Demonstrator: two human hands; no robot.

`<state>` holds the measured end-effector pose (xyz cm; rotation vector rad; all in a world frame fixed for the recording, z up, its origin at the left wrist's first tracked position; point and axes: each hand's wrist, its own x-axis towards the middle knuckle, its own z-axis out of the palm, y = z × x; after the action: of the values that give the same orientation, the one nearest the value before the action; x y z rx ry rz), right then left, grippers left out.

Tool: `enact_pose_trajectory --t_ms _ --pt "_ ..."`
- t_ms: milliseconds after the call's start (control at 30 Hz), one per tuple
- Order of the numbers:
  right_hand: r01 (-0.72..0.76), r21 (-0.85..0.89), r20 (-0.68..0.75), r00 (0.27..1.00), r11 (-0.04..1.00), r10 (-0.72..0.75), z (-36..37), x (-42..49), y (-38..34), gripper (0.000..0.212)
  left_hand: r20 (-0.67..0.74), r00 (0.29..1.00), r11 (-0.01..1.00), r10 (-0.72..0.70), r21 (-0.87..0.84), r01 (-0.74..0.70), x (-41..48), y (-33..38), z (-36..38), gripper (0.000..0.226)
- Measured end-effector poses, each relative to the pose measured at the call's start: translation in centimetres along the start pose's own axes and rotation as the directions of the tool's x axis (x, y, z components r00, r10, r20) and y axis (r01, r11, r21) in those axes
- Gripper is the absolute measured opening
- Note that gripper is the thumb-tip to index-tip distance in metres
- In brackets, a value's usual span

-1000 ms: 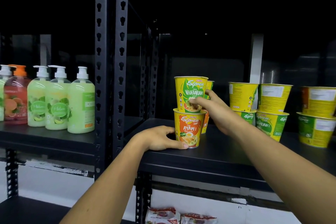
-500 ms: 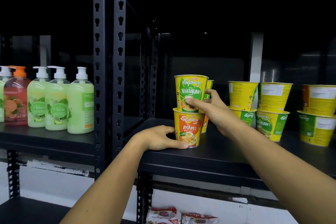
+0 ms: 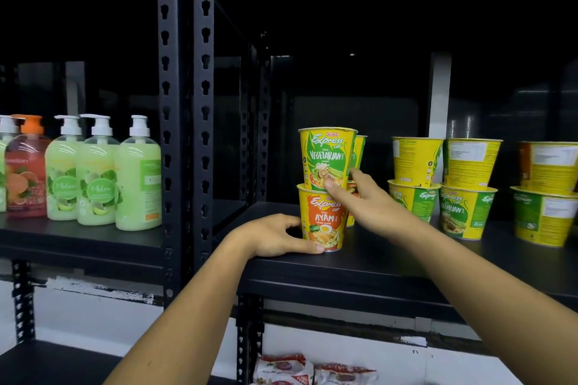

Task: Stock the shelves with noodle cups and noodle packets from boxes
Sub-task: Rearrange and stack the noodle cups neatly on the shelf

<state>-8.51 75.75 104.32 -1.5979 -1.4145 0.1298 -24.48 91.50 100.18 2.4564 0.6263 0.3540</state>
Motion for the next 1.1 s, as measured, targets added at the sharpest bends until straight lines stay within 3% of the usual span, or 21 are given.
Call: enact_pose_trajectory --t_ms 133,233,500,567,767,1100 --pt "0.002 -0.135 0.212 0.977 0.991 0.026 -1.3 -2.2 1.8 0.074 -0.012 1.000 1.000 0.009 -0.007 -0.009 -0.1 -0.1 0.1 0.070" --pt "0.009 -0.295 0.291 0.953 0.955 0.081 -2.0 -3.5 3.5 0.081 -0.049 0.998 0.999 0.034 -0.040 -0.036 -0.4 0.1 0.2 0.070" --pt "-0.053 -0.537 0.299 0.921 0.842 0.249 -1.7 -3.8 4.1 0.091 -0.173 0.978 0.965 0.118 -0.211 -0.154 -1.1 0.4 0.3 0.076" --pt "-0.050 -0.552 0.318 0.910 0.833 0.265 -1.5 -3.6 4.0 0.084 -0.187 0.974 0.956 0.128 -0.237 -0.171 -1.4 0.9 0.2 0.073" --pt "-0.065 -0.593 0.330 0.890 0.803 0.316 -1.5 -3.5 4.1 0.088 -0.224 0.969 0.958 0.107 -0.236 -0.161 -1.0 1.4 0.1 0.099" --pt "-0.049 -0.611 0.340 0.885 0.790 0.317 -1.5 -3.6 4.0 0.085 -0.308 0.950 0.933 0.045 -0.327 -0.150 -0.3 2.3 1.1 0.087"
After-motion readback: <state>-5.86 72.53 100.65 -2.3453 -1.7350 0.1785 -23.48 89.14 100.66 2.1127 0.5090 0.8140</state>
